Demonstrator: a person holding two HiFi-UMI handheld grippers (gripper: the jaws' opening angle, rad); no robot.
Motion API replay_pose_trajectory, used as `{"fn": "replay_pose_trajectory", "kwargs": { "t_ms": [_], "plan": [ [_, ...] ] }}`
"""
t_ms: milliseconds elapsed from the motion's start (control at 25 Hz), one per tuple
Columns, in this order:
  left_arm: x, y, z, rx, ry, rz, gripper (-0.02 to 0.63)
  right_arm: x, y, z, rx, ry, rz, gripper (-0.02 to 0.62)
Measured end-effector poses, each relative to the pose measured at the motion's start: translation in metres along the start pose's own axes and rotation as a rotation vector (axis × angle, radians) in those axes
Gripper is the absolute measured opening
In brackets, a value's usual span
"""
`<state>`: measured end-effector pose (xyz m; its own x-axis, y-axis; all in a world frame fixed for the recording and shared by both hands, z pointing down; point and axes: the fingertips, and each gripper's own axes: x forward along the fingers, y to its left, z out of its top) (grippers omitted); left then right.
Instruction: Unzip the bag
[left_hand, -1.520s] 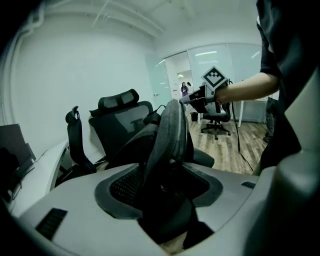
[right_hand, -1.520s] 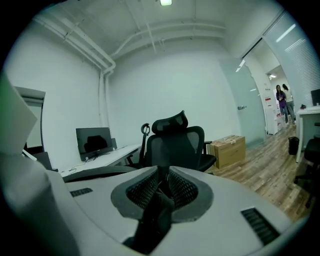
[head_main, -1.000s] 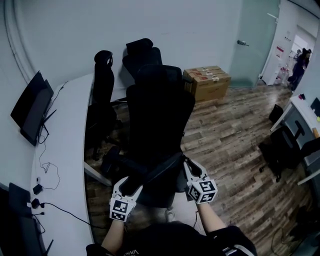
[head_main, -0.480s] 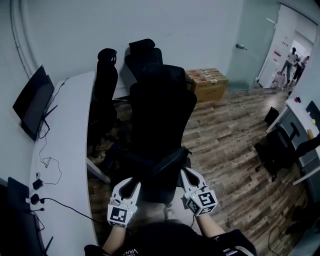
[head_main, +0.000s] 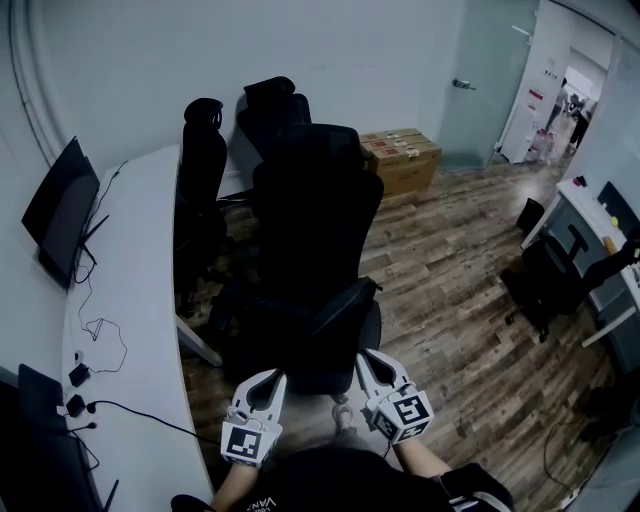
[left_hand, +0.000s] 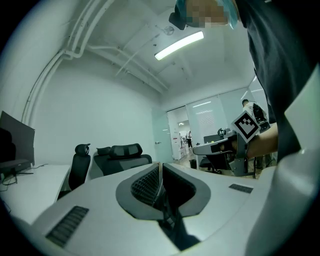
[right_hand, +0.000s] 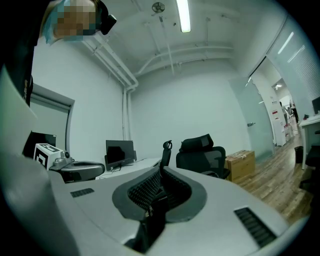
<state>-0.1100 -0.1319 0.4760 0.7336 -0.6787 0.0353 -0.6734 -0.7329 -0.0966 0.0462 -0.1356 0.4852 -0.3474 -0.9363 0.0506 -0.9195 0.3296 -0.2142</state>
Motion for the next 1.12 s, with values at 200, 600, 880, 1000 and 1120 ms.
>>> {"fn": "replay_pose_trajectory", "kwargs": {
  "t_ms": [200,600,880,1000,1120],
  "plan": [
    [-0.027,-0.010,-0.006,0.008,0.017,-0.028,0.029,-0.022,0.018,-0.015,-0.013,0.046,-0.045,0.048],
    [-0.060,-0.021,-0.015,-0.010,0.020,-0.036,0.020,-0.046,0.042,-0.032,-0.026,0.078,-0.073,0.048],
    [-0.077,-0.023,-0.019,-0.008,0.025,-0.050,0.018,-0.053,0.050,-0.039,-0.037,0.078,-0.100,0.046],
    [-0.082,-0.025,-0.021,-0.011,0.028,-0.050,0.018,-0.058,0.054,-0.041,-0.041,0.082,-0.105,0.046],
    [-0.084,-0.025,-0.019,-0.013,0.008,-0.051,0.018,-0.062,0.055,-0.045,-0.046,0.077,-0.111,0.044]
  ]
}}
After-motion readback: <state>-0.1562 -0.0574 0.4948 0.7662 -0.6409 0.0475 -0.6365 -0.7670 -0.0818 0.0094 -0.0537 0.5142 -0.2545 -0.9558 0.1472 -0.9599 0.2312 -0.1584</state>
